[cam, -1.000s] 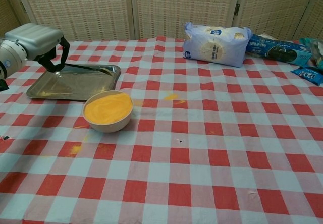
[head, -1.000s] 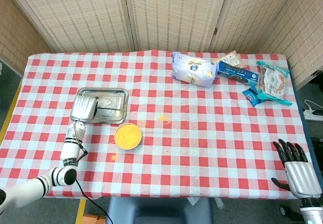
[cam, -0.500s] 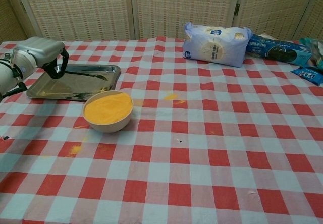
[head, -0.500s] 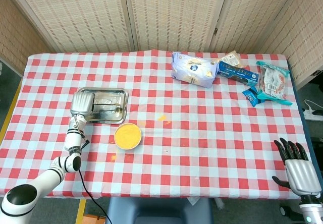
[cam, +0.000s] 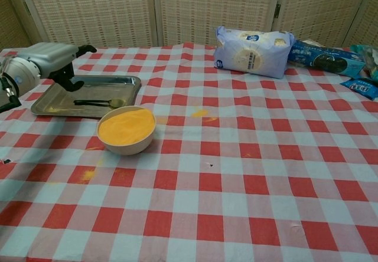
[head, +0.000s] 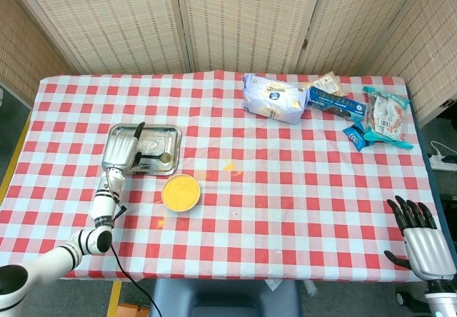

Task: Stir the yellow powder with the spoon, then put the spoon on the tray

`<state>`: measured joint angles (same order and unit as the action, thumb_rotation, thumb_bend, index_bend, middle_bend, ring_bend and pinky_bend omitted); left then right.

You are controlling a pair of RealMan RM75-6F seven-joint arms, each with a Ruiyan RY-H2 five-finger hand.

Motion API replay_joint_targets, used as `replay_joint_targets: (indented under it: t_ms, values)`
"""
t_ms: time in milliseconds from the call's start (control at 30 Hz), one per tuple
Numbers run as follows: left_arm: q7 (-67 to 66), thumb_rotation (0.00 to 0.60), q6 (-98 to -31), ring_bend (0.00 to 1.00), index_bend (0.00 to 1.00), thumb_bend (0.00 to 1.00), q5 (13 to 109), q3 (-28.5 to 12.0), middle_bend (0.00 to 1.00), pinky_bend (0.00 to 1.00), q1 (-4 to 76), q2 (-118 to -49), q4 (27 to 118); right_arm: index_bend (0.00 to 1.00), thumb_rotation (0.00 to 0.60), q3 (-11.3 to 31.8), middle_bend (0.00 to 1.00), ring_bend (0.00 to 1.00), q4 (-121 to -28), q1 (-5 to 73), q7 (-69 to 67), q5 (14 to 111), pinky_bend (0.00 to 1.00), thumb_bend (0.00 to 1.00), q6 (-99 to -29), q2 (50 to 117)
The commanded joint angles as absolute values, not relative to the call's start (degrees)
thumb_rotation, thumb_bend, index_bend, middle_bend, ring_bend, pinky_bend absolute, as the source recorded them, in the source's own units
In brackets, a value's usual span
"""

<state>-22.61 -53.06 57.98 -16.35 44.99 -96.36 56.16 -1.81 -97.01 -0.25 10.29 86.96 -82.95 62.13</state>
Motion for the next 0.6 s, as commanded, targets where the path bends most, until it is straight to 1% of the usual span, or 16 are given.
replay_joint_targets:
  t_ms: [33, 100, 133, 200, 233, 300, 333, 433, 500, 533, 600]
  values:
    - [-10.0, 0.6, -62.4, 0.32, 0.0, 0.42, 70.7, -10.4, 0.34, 0.61, 34.1, -78.7, 85.9, 0.0, 0.6, -1.8, 0.0, 0.0, -96.5, -0.4, 9.6, 88.0, 0.0, 0.03, -83.7, 62.5]
    - [-6.2, 0.6, -65.9, 0.1, 0.0, 0.41, 76.3, -6.8, 0.14, 0.34, 30.3, -73.7, 92.4, 0.0, 0.6, -1.2, 0.0, 0.0, -95.6, -0.5, 8.8, 89.2, 0.0, 0.03, -85.4, 63.6]
    - [-4.3, 0.6, -69.4, 0.04, 0.0, 0.41, 80.3, -4.3, 0.07, 0.24, 27.6, -71.2, 94.8, 0.0, 0.6, -0.6, 0.0, 0.0, -94.4, -0.6, 7.9, 90.0, 0.0, 0.03, -87.1, 64.9]
    - [-2.9, 0.6, -75.9, 0.0, 0.0, 0.41, 86.2, -0.5, 0.0, 0.17, 23.2, -69.2, 95.3, 0.0, 0.6, 0.1, 0.0, 0.0, -92.3, -0.9, 6.7, 91.1, 0.0, 0.03, -89.3, 66.9]
    - [-3.1, 0.6, -80.4, 0.0, 0.0, 0.41, 89.0, 1.8, 0.0, 0.16, 20.0, -68.8, 94.4, 0.0, 0.6, 0.4, 0.0, 0.0, -91.0, -1.0, 6.2, 91.5, 0.0, 0.03, -90.2, 67.8]
    - [-4.0, 0.6, -86.9, 0.0, 0.0, 0.41, 91.7, 3.9, 0.0, 0.14, 15.5, -69.9, 91.4, 0.0, 0.6, 0.6, 0.0, 0.0, -90.2, -1.4, 6.1, 91.1, 0.0, 0.03, -90.8, 68.5]
    - [-4.7, 0.6, -90.9, 0.0, 0.0, 0.41, 92.6, 4.5, 0.0, 0.13, 12.8, -71.6, 88.6, 0.0, 0.6, 0.7, 0.0, 0.0, -90.2, -1.6, 6.6, 90.5, 0.0, 0.03, -90.9, 68.6]
    - [-3.0, 0.6, -96.9, 0.0, 0.0, 0.41, 93.8, 4.8, 0.0, 0.1, 8.7, -75.7, 82.3, 0.0, 0.6, 0.6, 0.0, 0.0, -91.0, -2.0, 8.3, 89.9, 0.0, 0.03, -90.9, 68.2]
    - [-1.5, 0.6, -97.7, 0.0, 0.0, 0.41, 93.7, 4.7, 0.0, 0.1, 7.7, -77.3, 79.6, 0.0, 0.6, 0.2, 0.0, 0.0, -91.7, -2.1, 8.5, 90.3, 0.0, 0.03, -90.7, 67.7]
    - [-1.4, 0.6, -97.3, 0.0, 0.0, 0.41, 94.6, 5.2, 0.0, 0.1, 7.7, -76.8, 78.8, 0.0, 0.6, 0.0, 0.0, 0.0, -92.1, -2.1, 8.5, 90.7, 0.0, 0.03, -90.8, 67.4]
    - [0.2, 0.6, -98.1, 0.0, 0.0, 0.41, 95.1, 4.9, 0.0, 0.1, 7.4, -76.7, 78.7, 0.0, 0.6, -0.2, 0.0, 0.0, -92.5, -2.3, 8.4, 91.1, 0.0, 0.03, -91.0, 67.1]
